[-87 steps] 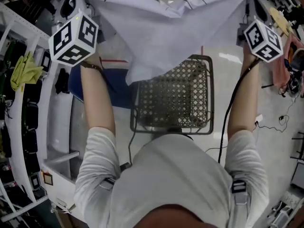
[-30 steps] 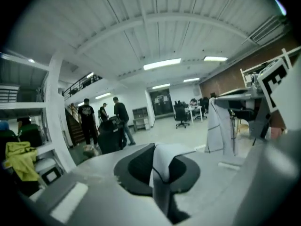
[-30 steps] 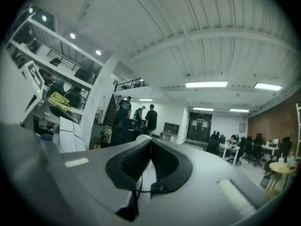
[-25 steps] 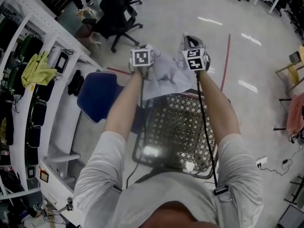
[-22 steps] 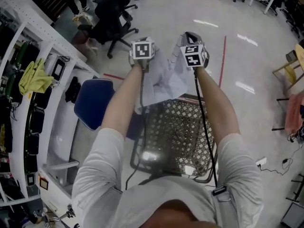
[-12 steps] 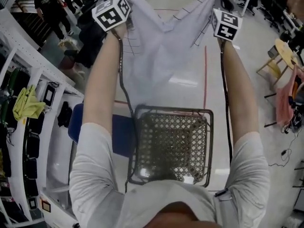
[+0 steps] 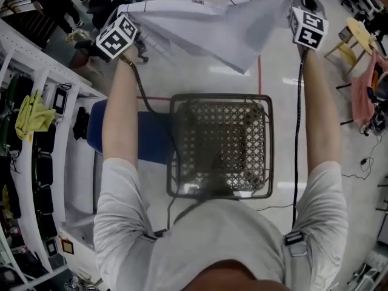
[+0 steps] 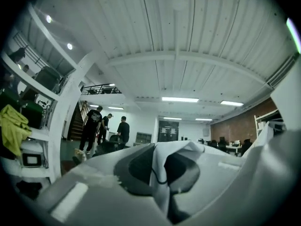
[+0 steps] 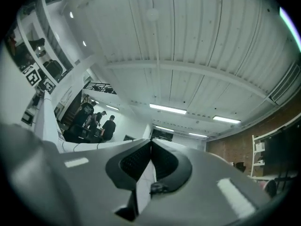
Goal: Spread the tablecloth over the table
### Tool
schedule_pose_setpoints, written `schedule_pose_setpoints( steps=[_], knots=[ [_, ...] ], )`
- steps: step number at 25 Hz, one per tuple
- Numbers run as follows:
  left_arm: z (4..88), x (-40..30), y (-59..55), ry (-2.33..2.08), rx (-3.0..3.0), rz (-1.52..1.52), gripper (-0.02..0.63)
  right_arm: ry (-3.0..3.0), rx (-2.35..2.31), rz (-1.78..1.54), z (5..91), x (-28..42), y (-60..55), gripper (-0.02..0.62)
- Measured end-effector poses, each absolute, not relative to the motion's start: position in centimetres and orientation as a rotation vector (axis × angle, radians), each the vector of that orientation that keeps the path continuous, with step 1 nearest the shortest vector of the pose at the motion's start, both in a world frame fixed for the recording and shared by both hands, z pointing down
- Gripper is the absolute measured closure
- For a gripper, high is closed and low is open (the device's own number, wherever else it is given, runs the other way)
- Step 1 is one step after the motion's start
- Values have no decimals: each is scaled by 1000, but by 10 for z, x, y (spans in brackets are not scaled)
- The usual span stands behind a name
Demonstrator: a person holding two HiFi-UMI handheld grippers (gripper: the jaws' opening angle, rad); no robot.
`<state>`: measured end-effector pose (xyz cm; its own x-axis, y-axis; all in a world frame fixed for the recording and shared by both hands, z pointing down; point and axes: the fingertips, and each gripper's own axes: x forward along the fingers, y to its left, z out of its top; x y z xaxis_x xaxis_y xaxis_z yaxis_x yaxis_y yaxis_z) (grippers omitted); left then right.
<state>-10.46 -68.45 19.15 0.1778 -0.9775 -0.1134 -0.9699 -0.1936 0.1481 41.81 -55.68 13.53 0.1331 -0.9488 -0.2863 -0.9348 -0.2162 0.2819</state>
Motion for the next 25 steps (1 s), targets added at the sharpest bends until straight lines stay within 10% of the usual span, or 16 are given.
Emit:
schedule_pose_setpoints(
  steps=[11,25],
  knots=[
    [403,-155,-516,-1868,2368,96,586,-1752,2470,-55,377,437,-345,588],
    [393,-194,-367,-1862,2441,83,586,-1731,2554,6,376,421,-190,588]
  ],
)
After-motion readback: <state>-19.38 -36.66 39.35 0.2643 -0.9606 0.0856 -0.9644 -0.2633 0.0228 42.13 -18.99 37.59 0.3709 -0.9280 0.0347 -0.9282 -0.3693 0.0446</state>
